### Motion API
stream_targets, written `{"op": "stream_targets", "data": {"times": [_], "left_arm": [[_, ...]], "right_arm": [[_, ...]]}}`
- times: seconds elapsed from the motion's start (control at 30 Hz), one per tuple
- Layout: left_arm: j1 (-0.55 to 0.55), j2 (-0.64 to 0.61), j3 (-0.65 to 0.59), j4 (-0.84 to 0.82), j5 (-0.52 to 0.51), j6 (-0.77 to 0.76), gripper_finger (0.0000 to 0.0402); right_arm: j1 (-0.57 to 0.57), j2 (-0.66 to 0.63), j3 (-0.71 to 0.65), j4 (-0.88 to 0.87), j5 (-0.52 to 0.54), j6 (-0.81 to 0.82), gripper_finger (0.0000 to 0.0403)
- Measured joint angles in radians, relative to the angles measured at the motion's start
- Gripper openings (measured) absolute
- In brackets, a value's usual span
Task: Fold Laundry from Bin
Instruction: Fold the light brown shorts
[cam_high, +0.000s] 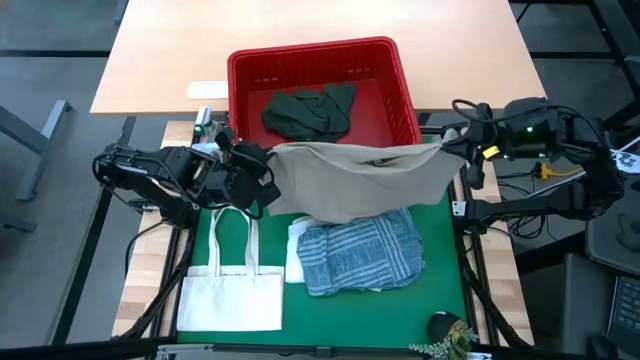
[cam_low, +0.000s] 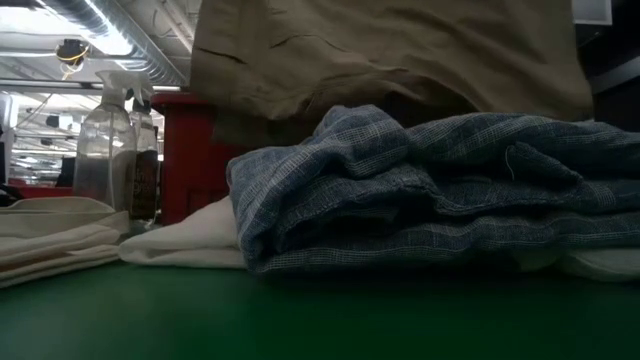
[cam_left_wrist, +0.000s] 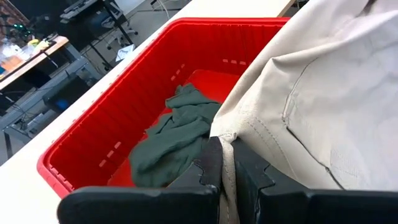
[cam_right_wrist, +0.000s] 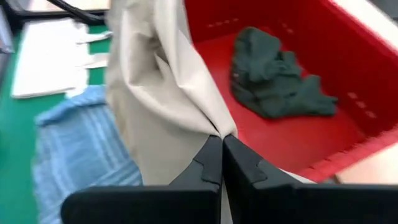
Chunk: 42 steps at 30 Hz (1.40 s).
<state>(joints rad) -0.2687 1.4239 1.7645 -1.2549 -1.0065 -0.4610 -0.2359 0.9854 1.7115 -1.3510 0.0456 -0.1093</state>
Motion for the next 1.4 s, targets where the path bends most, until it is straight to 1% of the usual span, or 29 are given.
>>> {"op": "stream_targets", "data": {"times": [0.17,0.4,0.47,0.67,0.8,0.9,1.03,1.2,1.33,1.4], "left_arm": [[0.0,0.003,0.0,0.013,0.009,0.0,0.0009],[0.0,0.017,0.0,0.02,0.059,0.0,0.0009],[0.0,0.018,0.0,0.002,0.075,0.0,0.0009],[0.0,0.018,0.0,0.0,0.072,0.0,0.0009],[0.0,0.018,0.0,0.0,0.045,0.0,0.0009],[0.0,0.019,-0.001,0.006,0.044,0.0,0.0009],[0.002,0.04,-0.001,0.069,0.043,0.001,0.0009],[0.015,0.082,-0.001,0.093,0.029,0.002,0.0009],[0.045,0.13,-0.001,0.136,0.024,0.003,0.0009],[0.061,0.149,-0.002,0.163,0.022,0.016,0.0009]], "right_arm": [[0.0,0.001,-0.002,0.008,-0.114,0.027,0.0005],[0.0,0.001,-0.002,-0.014,-0.277,0.034,0.0005],[0.0,0.001,-0.003,-0.032,-0.3,0.034,0.0005],[0.0,-0.017,-0.003,-0.056,-0.301,0.079,0.0005],[0.0,-0.025,-0.003,-0.057,-0.301,0.081,0.0005],[0.0,-0.024,-0.003,-0.057,-0.296,0.081,0.0005],[0.0,-0.024,-0.003,-0.057,-0.236,0.079,0.0005],[0.0,-0.027,-0.003,-0.057,-0.218,0.075,0.0005],[0.0,-0.037,-0.003,-0.061,-0.144,0.051,0.0005],[0.0,-0.046,-0.003,-0.079,-0.085,0.028,0.0005]]}}
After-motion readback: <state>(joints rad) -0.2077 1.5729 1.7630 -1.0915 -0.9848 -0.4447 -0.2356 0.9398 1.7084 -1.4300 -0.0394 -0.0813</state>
